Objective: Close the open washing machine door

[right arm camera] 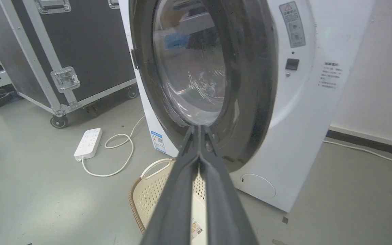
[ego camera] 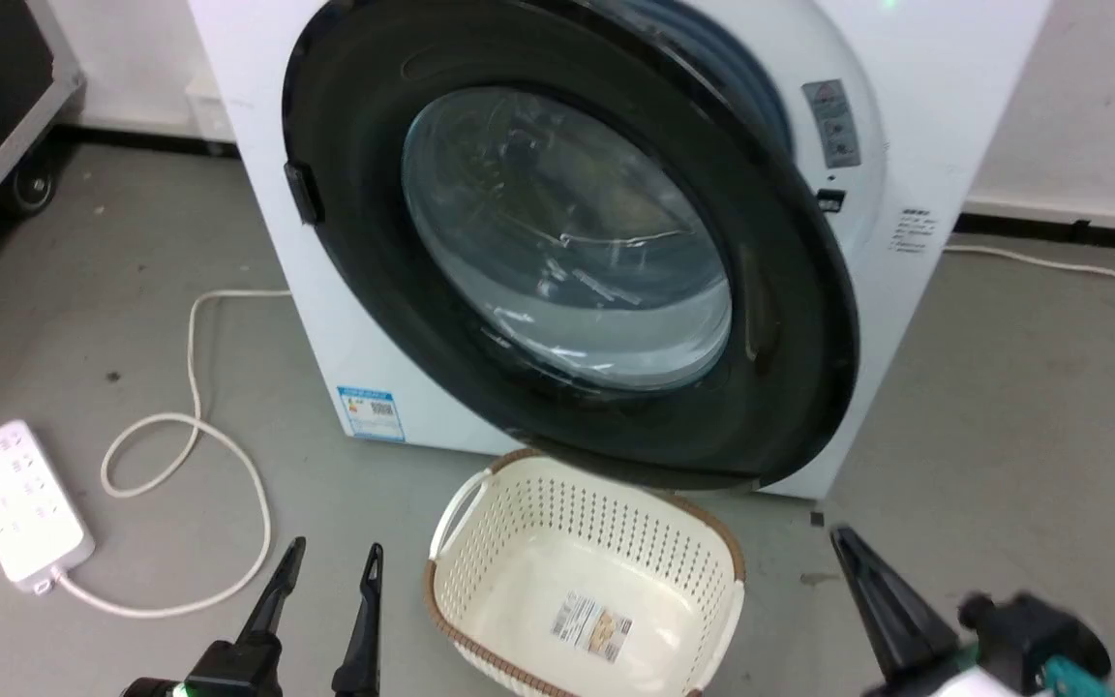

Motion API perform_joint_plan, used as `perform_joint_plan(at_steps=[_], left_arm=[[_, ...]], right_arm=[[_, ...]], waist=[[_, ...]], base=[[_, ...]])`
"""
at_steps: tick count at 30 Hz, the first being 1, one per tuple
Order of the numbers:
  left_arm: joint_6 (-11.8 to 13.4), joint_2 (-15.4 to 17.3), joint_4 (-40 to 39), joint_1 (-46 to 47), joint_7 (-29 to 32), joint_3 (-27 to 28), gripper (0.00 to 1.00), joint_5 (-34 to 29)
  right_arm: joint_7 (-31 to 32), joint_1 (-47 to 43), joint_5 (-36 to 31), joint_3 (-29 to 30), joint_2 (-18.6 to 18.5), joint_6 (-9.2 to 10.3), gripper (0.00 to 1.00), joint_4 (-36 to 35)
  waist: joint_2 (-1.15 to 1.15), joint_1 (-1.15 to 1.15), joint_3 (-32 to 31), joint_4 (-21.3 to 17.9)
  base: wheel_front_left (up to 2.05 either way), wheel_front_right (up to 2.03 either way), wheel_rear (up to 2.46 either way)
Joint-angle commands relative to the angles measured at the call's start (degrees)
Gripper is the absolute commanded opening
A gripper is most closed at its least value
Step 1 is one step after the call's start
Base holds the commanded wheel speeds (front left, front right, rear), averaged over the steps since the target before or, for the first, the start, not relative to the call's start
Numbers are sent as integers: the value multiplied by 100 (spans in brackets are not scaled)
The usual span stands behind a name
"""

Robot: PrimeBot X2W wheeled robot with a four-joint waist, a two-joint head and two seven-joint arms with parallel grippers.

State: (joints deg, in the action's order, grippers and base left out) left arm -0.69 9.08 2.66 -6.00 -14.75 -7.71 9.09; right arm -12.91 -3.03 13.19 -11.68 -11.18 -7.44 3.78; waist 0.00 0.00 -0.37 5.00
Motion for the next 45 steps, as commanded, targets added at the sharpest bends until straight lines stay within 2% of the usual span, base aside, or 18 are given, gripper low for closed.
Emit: perform_joint_plan(at_steps=[1, 7, 8, 17, 18, 25, 32, 37, 43, 44, 45], left_arm=[[-6, -29, -32, -21, -24, 24, 100, -41], [-44, -251, -46, 172, -25, -9, 100, -254], [-26, -419, -60, 384, -25, -97, 100, -370], [66, -579, -100, 804, -25, -318, 100, -424], [105, -596, -124, 904, -25, -380, 100, -435], [216, -614, -165, 1054, -25, -461, 100, -413], [324, -618, -175, 1188, -25, -557, 100, -358], [382, -619, -167, 1234, -25, -570, 100, -321], [349, -620, -85, 1173, -25, -464, 100, -297], [334, -620, -67, 1147, -25, -433, 100, -288], [317, -620, -44, 1119, -25, -396, 100, -281]], right_arm=[[14, 145, 38, -32, -58, -5, 0, -51], [318, 1095, 336, -637, -776, -5, 0, -157], [513, 1956, 678, -911, -1439, -5, 0, 145], [807, 3309, 1955, -917, -2112, -5, 0, 1171], [908, 3748, 2090, -1021, -2305, -5, 0, 1471], [1266, 4874, 2446, -1050, -2315, -5, 0, 2384], [1333, 5678, 2487, -894, -2107, -5, 0, 3368], [1124, 5898, 2448, -970, -1892, -5, 0, 3814], [711, 5666, 2481, -1266, -1722, -5, 0, 4027], [598, 5581, 2480, -1317, -1714, -5, 40, 4018], [457, 5481, 2451, -1374, -1712, -5, 89, 4000]], waist=[[0, 0, 108, 60], [0, 0, 611, 251], [0, 0, 1026, 415], [0, 0, 1500, 701], [0, 0, 1635, 772], [0, 0, 1905, 880], [0, 0, 2048, 909], [0, 0, 2002, 875], [0, 0, 1587, 735], [0, 0, 1487, 702], [0, 0, 1372, 664]], base=[[0, 0, 0], [0, 0, 0], [0, 0, 0], [0, 0, 0], [0, 0, 0], [0, 0, 0], [0, 0, 0], [0, 0, 0], [0, 0, 0], [0, 0, 0], [0, 0, 0]])
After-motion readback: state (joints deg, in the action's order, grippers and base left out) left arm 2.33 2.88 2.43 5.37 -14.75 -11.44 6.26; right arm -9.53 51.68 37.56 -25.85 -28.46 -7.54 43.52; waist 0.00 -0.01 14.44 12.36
